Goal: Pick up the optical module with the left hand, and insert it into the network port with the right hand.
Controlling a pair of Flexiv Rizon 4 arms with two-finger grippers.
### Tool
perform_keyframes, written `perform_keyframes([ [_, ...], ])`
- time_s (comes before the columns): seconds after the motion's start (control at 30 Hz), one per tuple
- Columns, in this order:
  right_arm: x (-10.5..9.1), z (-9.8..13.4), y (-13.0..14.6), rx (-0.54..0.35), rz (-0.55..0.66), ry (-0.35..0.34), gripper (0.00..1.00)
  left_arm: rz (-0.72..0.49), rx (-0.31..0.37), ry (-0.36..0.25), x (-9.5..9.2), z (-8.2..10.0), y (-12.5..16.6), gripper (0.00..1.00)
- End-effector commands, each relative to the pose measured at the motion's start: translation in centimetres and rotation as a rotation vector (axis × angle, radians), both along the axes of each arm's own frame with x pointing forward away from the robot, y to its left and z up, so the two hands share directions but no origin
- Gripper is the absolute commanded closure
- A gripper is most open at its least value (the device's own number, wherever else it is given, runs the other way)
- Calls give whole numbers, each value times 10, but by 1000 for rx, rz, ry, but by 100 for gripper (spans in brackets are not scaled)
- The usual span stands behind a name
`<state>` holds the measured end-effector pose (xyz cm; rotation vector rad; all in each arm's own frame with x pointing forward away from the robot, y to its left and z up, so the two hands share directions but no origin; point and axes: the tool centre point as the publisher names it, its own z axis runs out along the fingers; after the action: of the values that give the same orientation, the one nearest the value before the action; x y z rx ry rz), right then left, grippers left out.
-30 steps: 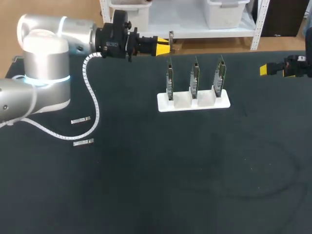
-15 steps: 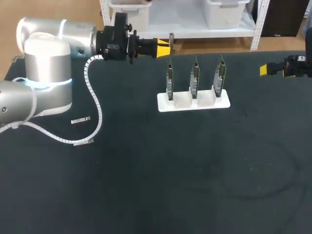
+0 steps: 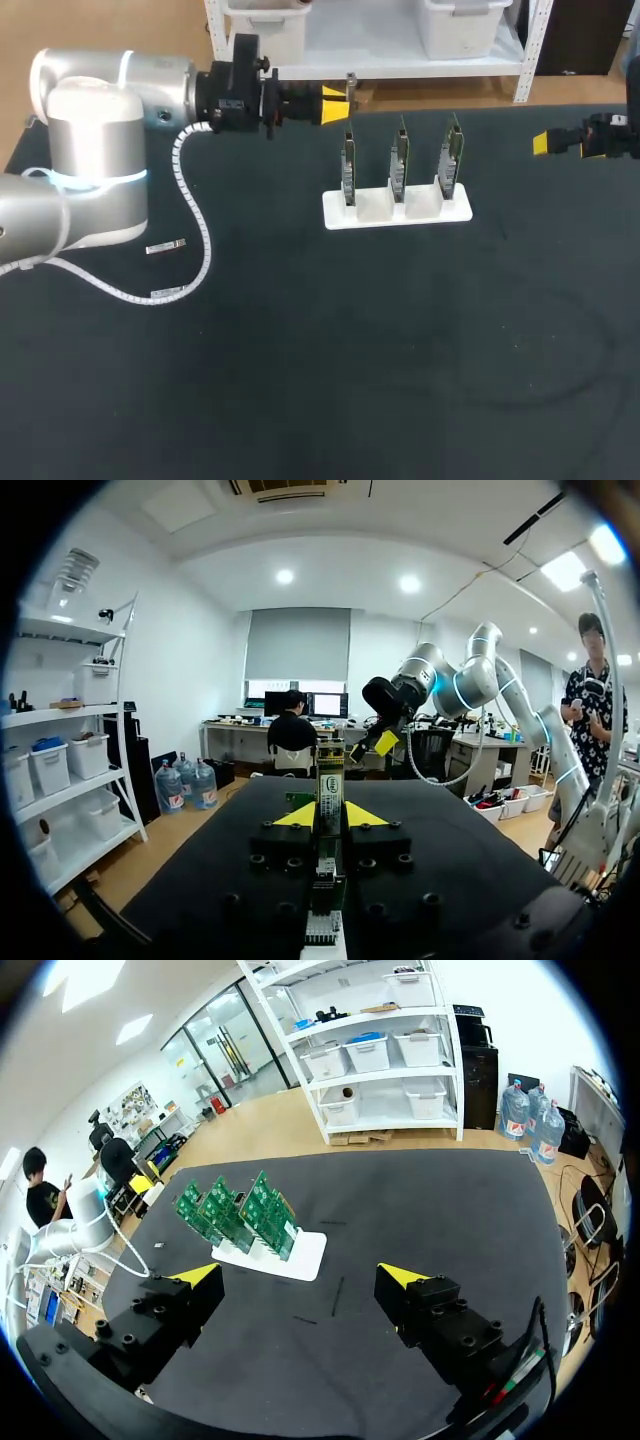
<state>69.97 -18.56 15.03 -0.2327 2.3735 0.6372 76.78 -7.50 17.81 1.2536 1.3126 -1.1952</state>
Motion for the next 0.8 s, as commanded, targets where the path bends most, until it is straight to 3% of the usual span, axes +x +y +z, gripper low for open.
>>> perform_keyframes([
  [0.03,0,0,0,0,0,0,0,-3,1,0,1,0,1,100],
  [0.17,3,0,-2,5,9,-4,0,-3,1,0,1,0,1,100],
  [0.23,13,5,-2,6,47,-51,0,-3,1,0,1,0,1,100],
  [0.4,49,28,13,27,250,-130,0,-3,1,0,1,0,1,100],
  [0.5,58,38,29,14,417,-158,0,-3,1,0,1,0,1,100],
  [0.67,66,44,52,10,670,-112,0,-3,1,0,1,0,1,100],
  [0.8,75,45,64,20,719,-84,0,-3,1,0,1,0,1,100],
])
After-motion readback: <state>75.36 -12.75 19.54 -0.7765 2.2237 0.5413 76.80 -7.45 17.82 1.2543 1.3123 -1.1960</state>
